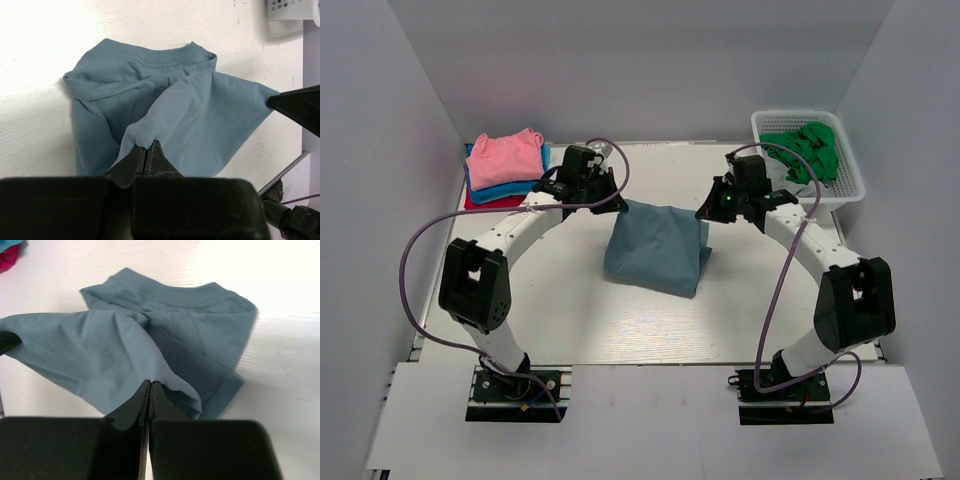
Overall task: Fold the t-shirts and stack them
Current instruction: Fold the long partially folded tshirt into a neat square
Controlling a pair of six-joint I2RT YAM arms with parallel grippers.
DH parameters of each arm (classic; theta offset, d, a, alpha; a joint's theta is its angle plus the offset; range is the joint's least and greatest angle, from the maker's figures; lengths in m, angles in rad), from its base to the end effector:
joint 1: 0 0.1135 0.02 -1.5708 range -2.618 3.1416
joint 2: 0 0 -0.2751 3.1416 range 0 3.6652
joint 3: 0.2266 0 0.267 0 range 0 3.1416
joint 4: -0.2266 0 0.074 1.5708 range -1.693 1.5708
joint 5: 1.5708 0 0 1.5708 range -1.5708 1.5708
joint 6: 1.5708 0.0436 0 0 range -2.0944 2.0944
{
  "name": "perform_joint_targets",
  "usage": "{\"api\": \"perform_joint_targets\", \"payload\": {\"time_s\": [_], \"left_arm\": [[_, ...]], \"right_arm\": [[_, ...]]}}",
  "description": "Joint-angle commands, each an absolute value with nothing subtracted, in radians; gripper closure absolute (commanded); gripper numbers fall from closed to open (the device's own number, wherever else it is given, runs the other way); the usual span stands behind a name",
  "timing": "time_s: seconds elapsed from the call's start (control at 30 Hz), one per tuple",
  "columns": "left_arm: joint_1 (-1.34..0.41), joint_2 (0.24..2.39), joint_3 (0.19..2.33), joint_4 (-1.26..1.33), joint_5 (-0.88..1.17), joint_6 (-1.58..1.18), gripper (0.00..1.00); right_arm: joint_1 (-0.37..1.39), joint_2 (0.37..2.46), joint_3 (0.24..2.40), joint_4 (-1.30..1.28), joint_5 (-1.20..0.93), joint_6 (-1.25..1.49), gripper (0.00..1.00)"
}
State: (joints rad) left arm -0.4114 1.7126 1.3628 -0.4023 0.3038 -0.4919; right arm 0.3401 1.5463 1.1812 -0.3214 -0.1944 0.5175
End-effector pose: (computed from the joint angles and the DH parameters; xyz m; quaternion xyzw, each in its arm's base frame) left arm 0.3690 -0.1752 0.2741 0.0237 0.9085 -0.2966 0.2934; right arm 0.3441 0.1307 0.2776 0.0383 0.8997 0.2568 0.3508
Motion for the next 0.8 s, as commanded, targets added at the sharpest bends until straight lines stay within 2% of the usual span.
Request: {"api": "perform_joint_targets", "payload": {"time_s": [0.0,0.27,0.43,0.63,0.7,0.73,0.77], "left_arm": [[-0.4,1.739,1.42,-0.379,0.316,-0.466,1.0],[-0.391,1.972,1.592,-0.266,0.296,-0.419,1.0],[-0.391,2.162,1.733,-0.331,0.266,-0.419,1.0],[-0.391,2.282,1.83,-0.359,0.242,-0.396,1.0],[-0.391,2.307,1.873,-0.368,0.242,-0.385,0.93],[-0.391,2.319,1.873,-0.377,0.242,-0.385,0.76],[-0.391,2.319,1.885,-0.377,0.242,-0.385,0.64]], "right_arm": [[0.316,1.549,1.177,-0.331,-0.149,0.529,1.0],[0.252,1.653,1.212,-0.33,-0.04,0.545,1.0],[0.221,1.765,1.241,-0.284,-0.098,0.505,1.0],[0.196,1.85,1.21,-0.201,-0.064,0.56,1.0],[0.193,1.856,1.204,-0.181,-0.043,0.578,1.0],[0.195,1.861,1.204,-0.175,-0.028,0.587,1.0],[0.195,1.865,1.207,-0.179,-0.022,0.589,1.0]]}}
